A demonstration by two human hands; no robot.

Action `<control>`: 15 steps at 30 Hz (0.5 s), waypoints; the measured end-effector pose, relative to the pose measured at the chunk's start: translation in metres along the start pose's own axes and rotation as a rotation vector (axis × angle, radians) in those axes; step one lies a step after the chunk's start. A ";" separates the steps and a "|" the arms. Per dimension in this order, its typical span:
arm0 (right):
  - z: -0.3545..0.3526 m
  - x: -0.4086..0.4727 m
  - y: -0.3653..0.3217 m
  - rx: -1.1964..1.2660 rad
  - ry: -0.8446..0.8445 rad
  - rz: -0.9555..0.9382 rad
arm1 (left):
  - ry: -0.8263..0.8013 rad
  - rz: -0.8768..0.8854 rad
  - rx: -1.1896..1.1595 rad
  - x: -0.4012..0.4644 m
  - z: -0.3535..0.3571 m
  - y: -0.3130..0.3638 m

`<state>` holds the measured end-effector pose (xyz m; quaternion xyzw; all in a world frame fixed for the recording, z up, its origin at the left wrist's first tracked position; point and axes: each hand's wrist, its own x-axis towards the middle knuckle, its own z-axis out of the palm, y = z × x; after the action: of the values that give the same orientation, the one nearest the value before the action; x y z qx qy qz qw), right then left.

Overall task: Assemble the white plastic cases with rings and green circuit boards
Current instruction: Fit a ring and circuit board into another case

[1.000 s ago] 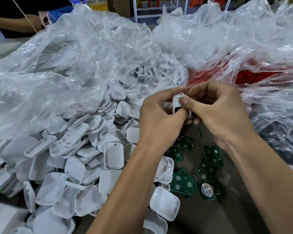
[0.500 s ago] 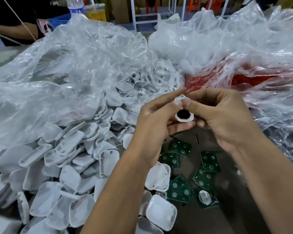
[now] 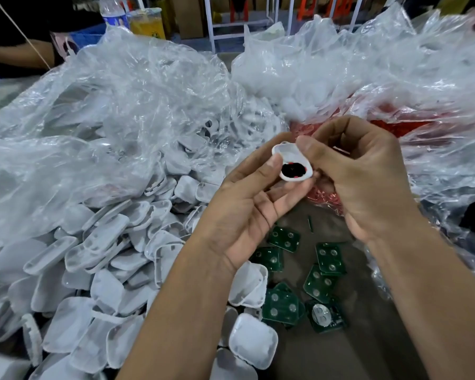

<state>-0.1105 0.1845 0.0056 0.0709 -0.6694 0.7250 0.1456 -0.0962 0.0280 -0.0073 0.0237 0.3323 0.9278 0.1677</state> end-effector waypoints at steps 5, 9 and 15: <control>-0.003 0.001 -0.001 -0.312 -0.018 -0.271 | 0.032 0.020 -0.066 0.000 -0.003 0.004; 0.002 -0.003 0.003 -0.564 -0.084 -0.489 | 0.021 0.041 -0.084 0.002 -0.003 0.005; 0.004 -0.003 0.004 -0.693 -0.110 -0.629 | 0.019 0.068 -0.064 0.003 -0.006 0.003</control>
<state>-0.1096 0.1801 0.0014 0.2556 -0.8248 0.3746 0.3377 -0.1005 0.0231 -0.0107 0.0209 0.3028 0.9434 0.1334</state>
